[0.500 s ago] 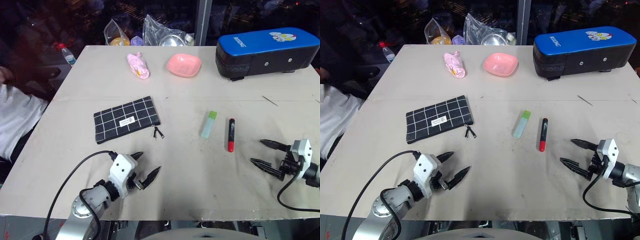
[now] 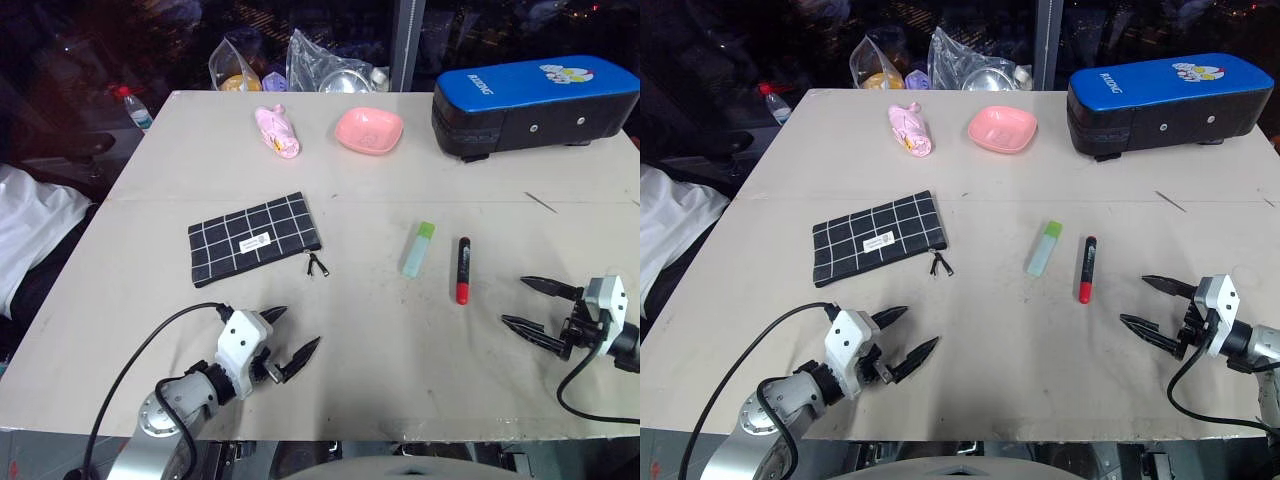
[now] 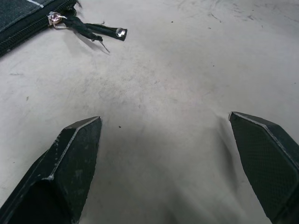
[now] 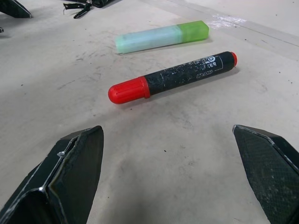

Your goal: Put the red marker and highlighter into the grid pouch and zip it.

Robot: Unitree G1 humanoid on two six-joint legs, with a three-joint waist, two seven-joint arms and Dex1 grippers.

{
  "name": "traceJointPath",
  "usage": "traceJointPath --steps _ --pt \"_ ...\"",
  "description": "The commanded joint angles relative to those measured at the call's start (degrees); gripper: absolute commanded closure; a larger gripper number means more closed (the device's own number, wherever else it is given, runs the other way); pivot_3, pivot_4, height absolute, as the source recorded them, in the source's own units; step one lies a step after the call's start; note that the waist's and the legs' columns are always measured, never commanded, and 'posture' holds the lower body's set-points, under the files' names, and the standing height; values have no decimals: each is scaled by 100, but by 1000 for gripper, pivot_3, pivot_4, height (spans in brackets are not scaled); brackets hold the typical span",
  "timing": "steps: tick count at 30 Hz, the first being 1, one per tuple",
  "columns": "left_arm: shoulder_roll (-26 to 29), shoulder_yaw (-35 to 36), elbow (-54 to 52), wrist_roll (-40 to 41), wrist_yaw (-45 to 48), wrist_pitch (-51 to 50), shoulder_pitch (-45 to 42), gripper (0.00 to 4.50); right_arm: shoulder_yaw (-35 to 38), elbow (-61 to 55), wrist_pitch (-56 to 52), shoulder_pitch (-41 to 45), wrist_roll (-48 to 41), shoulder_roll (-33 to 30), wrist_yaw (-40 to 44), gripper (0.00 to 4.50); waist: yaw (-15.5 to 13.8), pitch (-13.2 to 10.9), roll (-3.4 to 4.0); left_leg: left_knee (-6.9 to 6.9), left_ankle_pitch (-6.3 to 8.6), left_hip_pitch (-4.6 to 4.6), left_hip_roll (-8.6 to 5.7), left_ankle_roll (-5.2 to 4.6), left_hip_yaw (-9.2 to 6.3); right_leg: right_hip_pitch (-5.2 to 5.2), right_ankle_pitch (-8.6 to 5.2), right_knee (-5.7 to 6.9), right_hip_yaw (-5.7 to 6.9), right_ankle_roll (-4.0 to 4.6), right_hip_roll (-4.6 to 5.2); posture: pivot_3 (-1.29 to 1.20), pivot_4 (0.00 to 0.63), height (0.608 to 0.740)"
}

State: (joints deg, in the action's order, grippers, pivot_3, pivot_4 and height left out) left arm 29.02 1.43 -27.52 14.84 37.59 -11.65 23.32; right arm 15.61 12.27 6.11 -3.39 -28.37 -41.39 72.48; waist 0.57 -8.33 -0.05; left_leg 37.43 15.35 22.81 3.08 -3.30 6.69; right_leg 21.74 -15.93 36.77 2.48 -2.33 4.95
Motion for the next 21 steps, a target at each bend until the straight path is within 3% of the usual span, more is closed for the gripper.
traceJointPath --steps 1,11,16,21 --pt "86 152 42 24 88 212 36 68 112 -396 -93 48 -184 47 -62 36 0 0 0 0 0 0 0 0 0 0 0 0 0 0 -1 0 150 740" --pt "809 1639 1002 607 824 650 -313 68 -191 -1930 -950 259 -916 580 -426 36 7 -1 -2 2 -4 -4 5 6 -8 1 0 14 9 0 -8 0 150 740" --pt "1524 2338 2524 397 1259 1347 -819 68 -331 -2243 -1250 523 -1117 875 -691 36 3 -4 -13 5 -9 -1 2 14 -8 2 1 14 14 -1 -7 0 150 740" --pt "2265 2607 4149 -4 1515 2390 -1392 68 -369 -2082 -1163 582 -1025 941 -600 36 7 -11 -28 4 -8 2 1 14 -5 4 1 13 21 -3 -6 0 150 740"
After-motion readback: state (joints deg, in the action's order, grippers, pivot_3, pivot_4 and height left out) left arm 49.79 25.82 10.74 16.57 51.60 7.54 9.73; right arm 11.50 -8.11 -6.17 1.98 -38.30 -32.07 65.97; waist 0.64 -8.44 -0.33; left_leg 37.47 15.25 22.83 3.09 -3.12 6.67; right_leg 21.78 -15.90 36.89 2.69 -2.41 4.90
